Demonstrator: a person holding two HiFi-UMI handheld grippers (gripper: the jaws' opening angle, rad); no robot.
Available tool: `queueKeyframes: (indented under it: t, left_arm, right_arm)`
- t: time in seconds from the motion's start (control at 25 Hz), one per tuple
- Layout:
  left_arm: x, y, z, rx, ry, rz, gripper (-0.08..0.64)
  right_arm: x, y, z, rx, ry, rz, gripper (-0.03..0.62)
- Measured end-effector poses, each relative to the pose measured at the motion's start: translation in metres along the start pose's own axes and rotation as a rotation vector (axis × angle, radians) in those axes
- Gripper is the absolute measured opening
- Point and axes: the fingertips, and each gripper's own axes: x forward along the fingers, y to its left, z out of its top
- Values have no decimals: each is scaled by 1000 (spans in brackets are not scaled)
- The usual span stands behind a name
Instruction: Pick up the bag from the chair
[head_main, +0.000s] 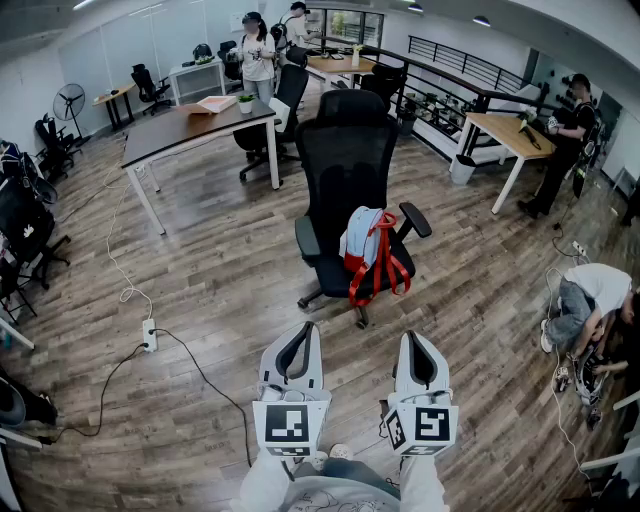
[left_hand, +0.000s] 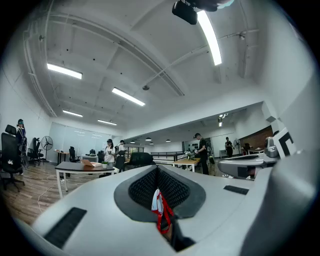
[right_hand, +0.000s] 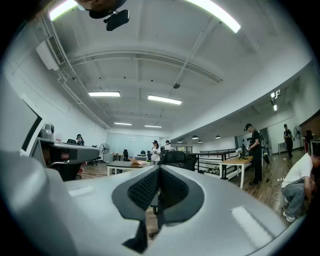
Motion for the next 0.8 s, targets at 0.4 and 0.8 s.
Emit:
queueKeyframes:
  t: [0.4, 0.8]
  left_arm:
    - [7, -10, -2, 0, -1, 2, 5]
    - [37, -26, -24, 13, 36, 49, 5]
  right_arm:
    - [1, -12, -3, 7, -2, -6, 11]
    - [18, -47, -19, 9, 15, 0, 11]
